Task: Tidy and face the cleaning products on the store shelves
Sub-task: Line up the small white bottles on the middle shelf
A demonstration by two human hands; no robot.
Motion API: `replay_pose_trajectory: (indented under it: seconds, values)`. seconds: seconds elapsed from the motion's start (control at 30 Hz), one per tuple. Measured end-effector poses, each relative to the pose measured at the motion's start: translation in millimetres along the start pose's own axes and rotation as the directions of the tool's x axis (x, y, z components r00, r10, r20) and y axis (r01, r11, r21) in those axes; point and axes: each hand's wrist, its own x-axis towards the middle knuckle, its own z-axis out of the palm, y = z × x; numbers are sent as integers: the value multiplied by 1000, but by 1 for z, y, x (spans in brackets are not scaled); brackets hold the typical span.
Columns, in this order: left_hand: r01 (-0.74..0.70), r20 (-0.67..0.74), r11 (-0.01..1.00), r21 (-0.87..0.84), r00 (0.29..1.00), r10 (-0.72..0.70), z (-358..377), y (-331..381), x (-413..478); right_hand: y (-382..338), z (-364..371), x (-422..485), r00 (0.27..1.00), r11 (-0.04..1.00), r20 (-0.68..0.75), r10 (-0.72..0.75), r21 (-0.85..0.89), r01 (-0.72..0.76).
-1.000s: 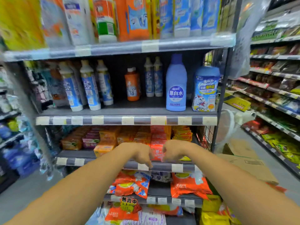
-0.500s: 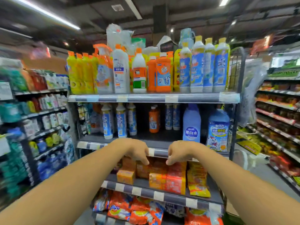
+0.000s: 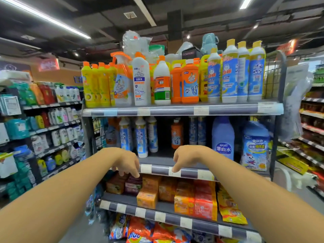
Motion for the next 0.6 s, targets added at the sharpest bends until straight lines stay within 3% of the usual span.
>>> replay_pose_trajectory:
  seconds: [0.37,0.5,0.6]
  values:
    - [-34,1,993,-117,999,34,-34,-120,102,-38,7,151,992,991,8,125,53,-126]
    - [-99,-49,995,7,994,100,-46,-157,145,-52,8,210,982,974,-36,186,136,-180]
    - [-89,-90,996,6,992,89,-49,-170,170,-58,16,237,967,950,-74,244,217,-223]
